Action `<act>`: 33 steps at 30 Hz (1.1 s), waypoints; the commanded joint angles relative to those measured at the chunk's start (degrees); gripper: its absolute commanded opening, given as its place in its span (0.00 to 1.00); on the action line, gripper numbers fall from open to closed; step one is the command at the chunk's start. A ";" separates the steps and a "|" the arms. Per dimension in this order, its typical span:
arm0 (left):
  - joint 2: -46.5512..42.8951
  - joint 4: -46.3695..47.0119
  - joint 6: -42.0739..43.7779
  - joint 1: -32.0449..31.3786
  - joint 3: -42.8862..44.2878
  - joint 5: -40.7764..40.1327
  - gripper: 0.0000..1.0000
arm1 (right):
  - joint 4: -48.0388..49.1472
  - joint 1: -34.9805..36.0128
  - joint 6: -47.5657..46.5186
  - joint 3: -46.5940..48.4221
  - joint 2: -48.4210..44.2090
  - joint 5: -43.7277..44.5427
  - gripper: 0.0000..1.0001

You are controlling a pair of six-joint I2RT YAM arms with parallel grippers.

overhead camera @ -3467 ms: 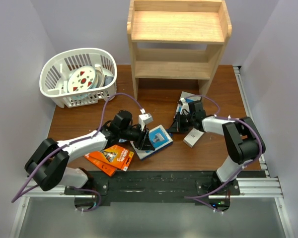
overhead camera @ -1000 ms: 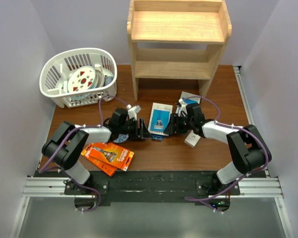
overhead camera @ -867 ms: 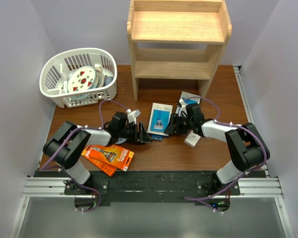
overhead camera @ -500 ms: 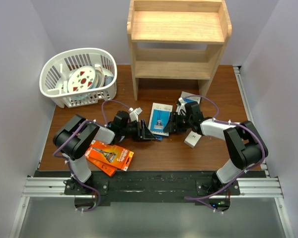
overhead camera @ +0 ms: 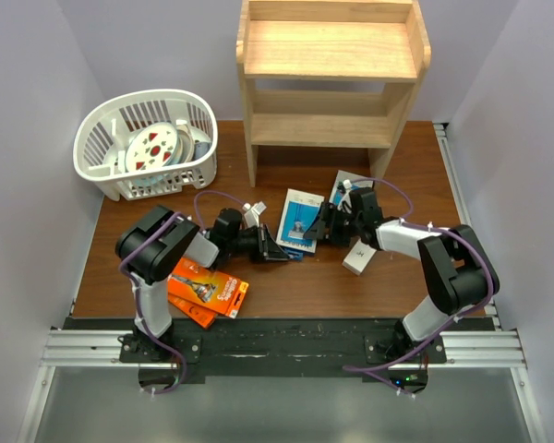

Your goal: Place and organize the shaving razors onto the shelf

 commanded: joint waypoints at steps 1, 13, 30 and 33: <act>-0.06 10.24 -3.72 1.30 0.70 5.99 0.00 | -4.45 -5.79 8.84 -2.25 0.94 -6.24 0.77; 1.78 20.38 -9.00 0.77 4.57 14.27 0.00 | 6.36 -6.94 20.35 -5.50 -1.26 -13.91 0.86; 0.65 13.89 -3.91 -3.62 8.00 14.97 0.04 | 4.98 -6.85 13.52 -3.13 -6.96 -18.13 0.39; -2.16 10.73 -1.36 -3.62 7.73 15.50 0.09 | 2.07 -6.94 9.91 -1.64 -9.95 -20.41 0.26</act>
